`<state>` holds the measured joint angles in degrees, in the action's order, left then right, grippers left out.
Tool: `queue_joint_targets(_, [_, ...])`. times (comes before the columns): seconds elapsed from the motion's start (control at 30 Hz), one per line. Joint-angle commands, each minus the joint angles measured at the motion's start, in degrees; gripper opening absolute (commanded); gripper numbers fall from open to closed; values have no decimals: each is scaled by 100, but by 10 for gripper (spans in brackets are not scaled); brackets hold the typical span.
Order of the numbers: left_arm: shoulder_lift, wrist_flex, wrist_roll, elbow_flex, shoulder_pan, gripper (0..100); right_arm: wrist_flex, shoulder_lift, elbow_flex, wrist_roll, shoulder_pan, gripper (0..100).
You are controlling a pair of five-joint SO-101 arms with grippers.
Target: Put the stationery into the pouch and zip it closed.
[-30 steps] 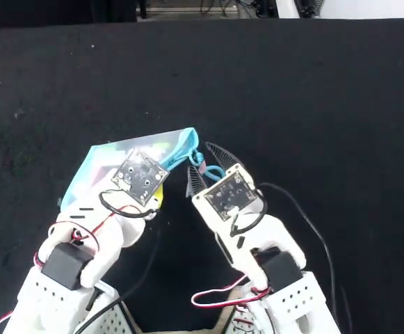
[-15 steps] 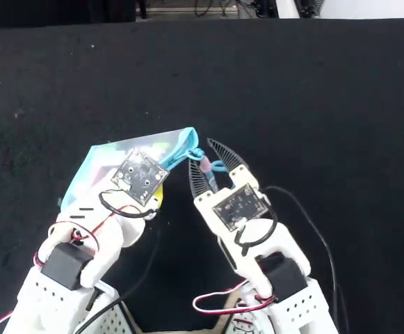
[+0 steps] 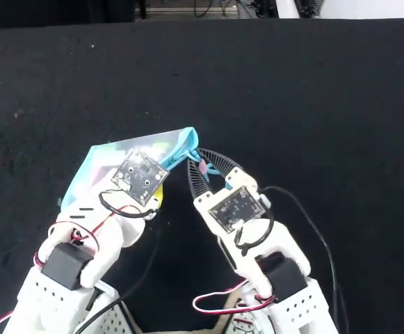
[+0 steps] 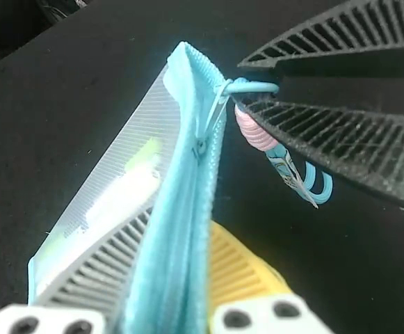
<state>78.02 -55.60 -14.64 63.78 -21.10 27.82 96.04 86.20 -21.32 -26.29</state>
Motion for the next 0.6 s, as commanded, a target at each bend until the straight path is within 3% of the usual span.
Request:
queue_joint_targets(0.0, [-88,-88,88,-145,163,30,-44,110,-31,70,-9,11])
queue_joint_targets(0.2, [-88,-88,88,-145,163,30,-835,101,303,668,695,11])
queue_joint_targets(0.57, [-88,-88,88,-145,154,30,-1152,101,497,721,721,11])
